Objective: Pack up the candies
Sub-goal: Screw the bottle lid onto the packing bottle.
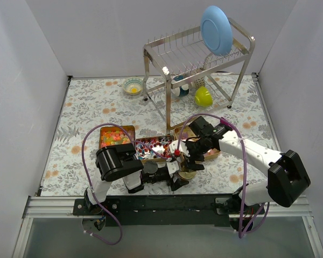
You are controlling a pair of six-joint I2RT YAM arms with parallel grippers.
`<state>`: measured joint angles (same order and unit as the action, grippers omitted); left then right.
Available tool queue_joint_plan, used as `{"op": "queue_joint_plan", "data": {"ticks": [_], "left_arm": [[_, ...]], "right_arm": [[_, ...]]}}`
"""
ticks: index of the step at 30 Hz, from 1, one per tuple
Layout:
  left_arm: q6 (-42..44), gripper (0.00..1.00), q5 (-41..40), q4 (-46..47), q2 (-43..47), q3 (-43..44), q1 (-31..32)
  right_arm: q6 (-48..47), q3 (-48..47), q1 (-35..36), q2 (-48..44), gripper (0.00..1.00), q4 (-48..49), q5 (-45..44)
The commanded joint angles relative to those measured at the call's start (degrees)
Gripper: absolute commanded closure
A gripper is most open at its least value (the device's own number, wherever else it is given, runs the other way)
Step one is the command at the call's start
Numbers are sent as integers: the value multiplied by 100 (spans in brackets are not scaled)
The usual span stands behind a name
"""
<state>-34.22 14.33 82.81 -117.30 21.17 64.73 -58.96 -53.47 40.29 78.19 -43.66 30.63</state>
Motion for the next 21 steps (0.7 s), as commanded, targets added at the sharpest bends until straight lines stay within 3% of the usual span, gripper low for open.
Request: {"op": "queue_joint_plan", "data": {"ticks": [1, 8, 21], "left_arm": [[284, 100, 62, 1686, -707, -500, 75], [179, 100, -185, 1827, -716, -543, 66], [108, 100, -290, 1801, -760, -509, -22]], "right_arm": [[-230, 21, 128, 73, 17, 121, 277], [-476, 117, 137, 144, 24, -616, 215], [-406, 600, 128, -322, 17, -1092, -30]]}}
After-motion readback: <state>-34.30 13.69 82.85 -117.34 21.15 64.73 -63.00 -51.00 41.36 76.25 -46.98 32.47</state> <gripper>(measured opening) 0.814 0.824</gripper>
